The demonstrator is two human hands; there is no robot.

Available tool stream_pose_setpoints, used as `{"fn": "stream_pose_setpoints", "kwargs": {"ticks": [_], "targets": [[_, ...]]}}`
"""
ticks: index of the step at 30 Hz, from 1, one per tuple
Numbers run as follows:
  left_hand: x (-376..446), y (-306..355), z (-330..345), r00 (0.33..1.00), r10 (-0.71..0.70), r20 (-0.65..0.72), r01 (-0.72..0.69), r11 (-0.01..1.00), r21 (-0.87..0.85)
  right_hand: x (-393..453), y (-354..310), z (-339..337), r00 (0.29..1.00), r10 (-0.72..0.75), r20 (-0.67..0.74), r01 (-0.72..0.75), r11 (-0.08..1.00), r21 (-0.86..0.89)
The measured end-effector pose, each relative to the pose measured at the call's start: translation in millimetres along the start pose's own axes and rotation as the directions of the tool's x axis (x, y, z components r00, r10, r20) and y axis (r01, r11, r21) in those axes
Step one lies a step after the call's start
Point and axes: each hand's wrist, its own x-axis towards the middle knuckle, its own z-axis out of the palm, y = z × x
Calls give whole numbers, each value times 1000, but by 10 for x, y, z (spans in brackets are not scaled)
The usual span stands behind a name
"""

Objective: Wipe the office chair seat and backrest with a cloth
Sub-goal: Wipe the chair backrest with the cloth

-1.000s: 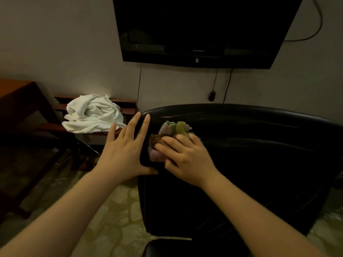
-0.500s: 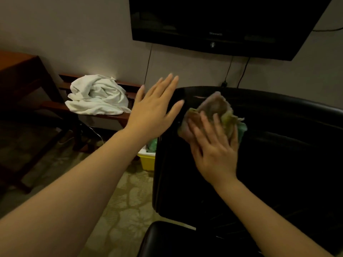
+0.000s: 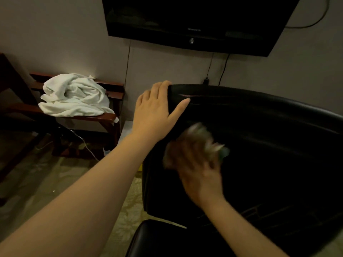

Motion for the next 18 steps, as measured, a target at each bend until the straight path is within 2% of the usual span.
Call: {"fn": "stream_pose_setpoints", "kwargs": {"ticks": [1, 2, 3, 5, 7, 8, 9, 10, 11, 12, 13, 14, 15, 16, 17, 18], "targets": [[-1, -6, -3, 1000, -6, 4, 6, 1000, 21, -246, -47, 143, 977, -181, 116, 184, 983, -19], [-7, -15, -9, 1000, 0, 8, 0, 999, 40, -525, -61, 250, 920, -319, 226, 331, 943, -18], [-15, -24, -14, 1000, 12, 11, -12, 998, 54, -800, -24, 314, 881, -375, 289, 392, 920, 2], [-36, -20, -33, 1000, 27, 16, -28, 997, 75, -1150, 118, 297, 885, -378, 272, 383, 923, 37], [-59, -8, -35, 1000, 24, 13, -25, 995, 97, -1185, 313, 110, 922, -338, 189, 344, 939, 0], [-69, -3, -25, 1000, 19, 12, -21, 994, 105, -1111, 414, -1, 958, -259, 122, 264, 964, -25], [-77, 4, -11, 1000, 13, 11, -14, 994, 109, -970, 497, -114, 994, -98, 56, 100, 994, -36], [-81, 13, 5, 1000, 3, 3, -3, 995, 105, -789, 551, -194, 993, 120, -12, -120, 992, -47], [-84, 27, 21, 1000, -10, -12, 12, 995, 96, -606, 555, -235, 946, 318, -65, -321, 945, -55], [-85, 50, 34, 999, -29, -31, 32, 995, 90, -485, 499, -202, 901, 426, -85, -431, 901, -52], [-85, 74, 45, 997, -55, -47, 59, 994, 89, -452, 397, -101, 909, 411, -71, -415, 908, -51], [-85, 100, 57, 995, -83, -55, 88, 992, 96, -534, 243, 39, 958, 285, -25, -286, 957, -47], [-85, 124, 67, 992, -111, -56, 116, 987, 109, -694, 68, 191, 996, 77, 55, -75, 997, -30], [-94, 150, 75, 990, -133, -54, 139, 983, 120, -894, -59, 319, 980, -139, 144, 140, 990, 1], [-114, 179, 89, 989, -136, -61, 143, 982, 126, -1093, -100, 421, 931, -292, 218, 296, 955, 15], [-143, 218, 103, 991, -106, -84, 117, 983, 139, -1203, -68, 446, 898, -354, 261, 361, 932, 21]]}}
